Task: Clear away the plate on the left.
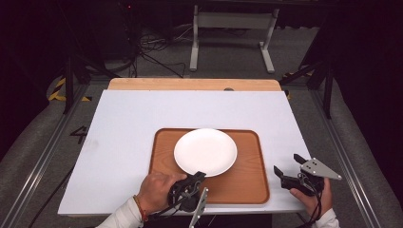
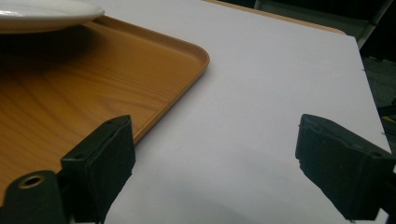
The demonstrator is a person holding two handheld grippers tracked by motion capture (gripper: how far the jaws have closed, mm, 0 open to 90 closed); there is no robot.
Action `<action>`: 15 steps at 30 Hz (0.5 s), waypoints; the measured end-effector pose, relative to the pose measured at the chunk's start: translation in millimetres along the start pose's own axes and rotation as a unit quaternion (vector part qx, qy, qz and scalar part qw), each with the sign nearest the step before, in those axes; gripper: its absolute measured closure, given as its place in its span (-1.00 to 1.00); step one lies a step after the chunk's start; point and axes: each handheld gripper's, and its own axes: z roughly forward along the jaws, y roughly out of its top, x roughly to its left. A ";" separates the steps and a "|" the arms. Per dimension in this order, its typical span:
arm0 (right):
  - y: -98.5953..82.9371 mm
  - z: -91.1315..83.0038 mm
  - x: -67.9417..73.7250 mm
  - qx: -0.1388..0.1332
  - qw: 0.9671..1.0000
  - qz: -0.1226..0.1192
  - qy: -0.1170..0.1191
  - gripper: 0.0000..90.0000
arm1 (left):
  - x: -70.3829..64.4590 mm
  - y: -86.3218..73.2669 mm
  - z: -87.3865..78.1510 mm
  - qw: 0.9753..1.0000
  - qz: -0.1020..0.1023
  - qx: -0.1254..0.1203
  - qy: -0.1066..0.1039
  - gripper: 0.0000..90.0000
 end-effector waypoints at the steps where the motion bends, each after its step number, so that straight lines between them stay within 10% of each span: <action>1: -0.1 -0.1 -0.2 0.000 1.000 0.001 0.000 -0.72 | -1.3 0.6 1.0 1.000 0.000 -0.002 -0.003 0.92; 15: -0.9 0.6 -0.2 0.002 1.000 0.000 0.002 -0.72 | -12.3 2.0 14.4 1.000 0.022 0.006 -0.018 0.94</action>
